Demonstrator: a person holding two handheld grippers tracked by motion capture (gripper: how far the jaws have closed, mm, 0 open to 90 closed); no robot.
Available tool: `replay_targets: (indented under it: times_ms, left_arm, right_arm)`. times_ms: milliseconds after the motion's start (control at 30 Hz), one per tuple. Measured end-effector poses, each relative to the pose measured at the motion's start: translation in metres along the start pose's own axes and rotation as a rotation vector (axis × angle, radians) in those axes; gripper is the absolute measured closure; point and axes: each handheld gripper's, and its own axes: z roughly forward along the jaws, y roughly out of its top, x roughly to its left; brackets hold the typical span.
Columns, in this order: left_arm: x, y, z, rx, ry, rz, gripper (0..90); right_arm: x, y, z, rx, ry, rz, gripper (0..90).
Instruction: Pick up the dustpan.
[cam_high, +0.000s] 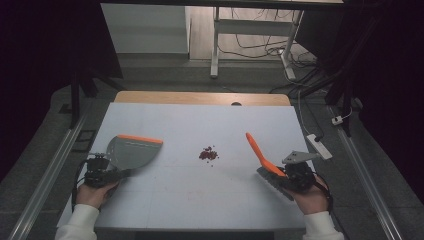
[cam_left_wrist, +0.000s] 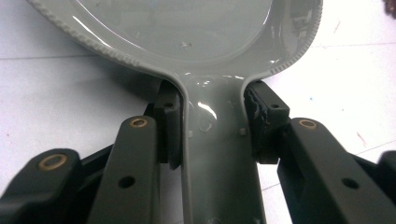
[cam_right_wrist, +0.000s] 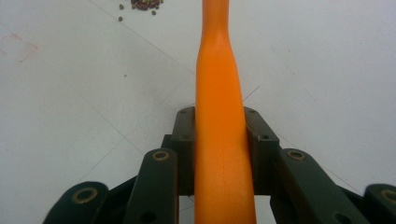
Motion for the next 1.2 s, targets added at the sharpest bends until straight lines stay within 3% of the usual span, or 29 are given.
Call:
replay_targets:
  times_ms: [233, 600, 1200]
  left_arm:
    - [0.002, 0.001, -0.006, -0.049, -0.035, 0.010, 61.8]
    - [0.008, 0.005, -0.011, -0.111, -0.080, 0.079, 61.8]
    - [0.002, 0.008, -0.013, -0.166, -0.097, 0.181, 61.8]
  right_arm:
    - [0.001, 0.001, -0.003, -0.017, 0.019, 0.012, 70.0]
    - [0.003, 0.005, -0.006, -0.044, 0.019, 0.013, 70.0]
    - [0.003, 0.005, -0.003, -0.041, 0.021, 0.015, 70.0]
